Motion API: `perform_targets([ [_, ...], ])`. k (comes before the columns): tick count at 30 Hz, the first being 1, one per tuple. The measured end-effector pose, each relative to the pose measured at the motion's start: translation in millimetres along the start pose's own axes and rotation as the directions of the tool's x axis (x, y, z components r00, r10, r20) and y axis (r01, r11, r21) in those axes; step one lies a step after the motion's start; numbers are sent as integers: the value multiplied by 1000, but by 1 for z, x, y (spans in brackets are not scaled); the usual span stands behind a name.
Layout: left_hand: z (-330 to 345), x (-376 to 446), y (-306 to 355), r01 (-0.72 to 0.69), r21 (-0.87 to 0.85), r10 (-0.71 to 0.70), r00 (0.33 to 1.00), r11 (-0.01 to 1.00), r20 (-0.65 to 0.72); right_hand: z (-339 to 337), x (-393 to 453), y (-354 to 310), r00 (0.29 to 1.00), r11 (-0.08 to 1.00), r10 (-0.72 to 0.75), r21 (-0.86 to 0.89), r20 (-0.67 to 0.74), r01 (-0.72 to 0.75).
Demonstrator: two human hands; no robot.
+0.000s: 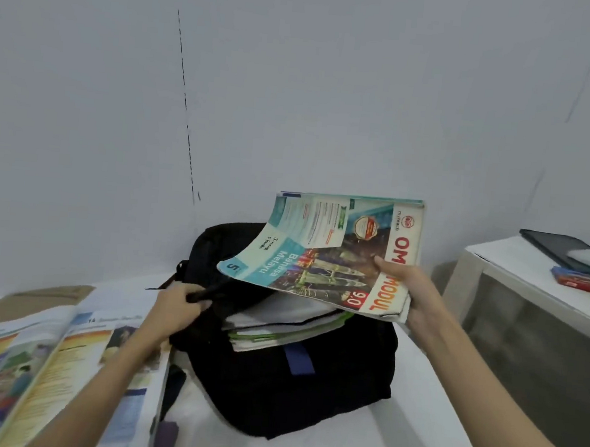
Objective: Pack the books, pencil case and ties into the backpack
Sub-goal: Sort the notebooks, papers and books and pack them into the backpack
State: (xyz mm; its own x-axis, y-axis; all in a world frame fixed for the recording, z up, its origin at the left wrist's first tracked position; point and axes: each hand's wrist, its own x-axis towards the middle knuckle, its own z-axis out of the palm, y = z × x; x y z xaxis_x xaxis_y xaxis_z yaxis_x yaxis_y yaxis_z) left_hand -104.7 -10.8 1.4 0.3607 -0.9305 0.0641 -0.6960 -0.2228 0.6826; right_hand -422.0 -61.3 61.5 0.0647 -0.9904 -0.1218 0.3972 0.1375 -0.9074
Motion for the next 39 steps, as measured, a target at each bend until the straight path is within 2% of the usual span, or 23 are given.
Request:
perform_targets([
  [4,-31,27,-3,102,-128,-118,986,987,-118,-5,16,5,979,990,134,-56,151,-127],
  [6,-45,44,-3,133,-107,-149,975,985,-162,-13,23,6,958,978,191,-121,216,-167],
  [7,-52,51,-1,161,-79,-172,972,984,-159,-18,25,6,943,970,221,-158,247,-186],
  [10,-72,68,12,231,-111,-235,972,967,-22,-32,31,4,903,944,296,-238,312,-227],
  [11,-76,71,20,218,-109,-223,974,970,-35,-36,36,5,889,932,326,-268,321,-244],
  [13,-80,78,36,94,-102,-112,976,990,-186,-42,44,7,879,915,359,-305,312,-265],
  [15,-78,80,60,-89,-191,20,943,978,-333,-43,49,11,885,910,367,-307,288,-278],
  [17,-75,78,88,-224,-307,95,919,925,-384,-40,54,18,896,924,355,-244,265,-294],
  [20,-76,69,126,-330,-332,204,910,884,-362,-27,67,37,937,950,307,11,170,-313],
  [23,-76,54,153,-411,-147,357,886,899,-294,-3,83,66,970,930,241,277,33,-240],
  [26,-70,45,168,-436,3,424,874,900,-239,36,78,93,970,935,235,284,-57,-210],
  [30,-64,39,173,-489,31,482,844,872,-237,92,58,125,935,875,313,333,166,-351],
  [32,-66,39,170,-504,45,501,836,862,-224,104,55,129,889,876,379,210,258,-435],
  [33,-68,40,168,-510,55,508,833,859,-217,104,55,129,846,876,431,77,313,-475],
  [34,-70,41,165,-510,62,511,834,858,-207,101,52,124,783,866,491,-115,382,-486],
  [36,-74,42,162,-505,66,508,840,860,-190,88,49,112,640,786,605,-483,474,-385],
  [37,-75,43,162,-503,65,506,842,862,-187,82,49,105,616,756,614,-590,493,-282],
  [38,-76,44,162,-501,62,503,844,863,-189,79,48,97,640,754,576,-633,509,-176],
  [39,-74,45,164,-499,58,500,845,865,-189,77,48,90,699,771,483,-635,528,-53],
])
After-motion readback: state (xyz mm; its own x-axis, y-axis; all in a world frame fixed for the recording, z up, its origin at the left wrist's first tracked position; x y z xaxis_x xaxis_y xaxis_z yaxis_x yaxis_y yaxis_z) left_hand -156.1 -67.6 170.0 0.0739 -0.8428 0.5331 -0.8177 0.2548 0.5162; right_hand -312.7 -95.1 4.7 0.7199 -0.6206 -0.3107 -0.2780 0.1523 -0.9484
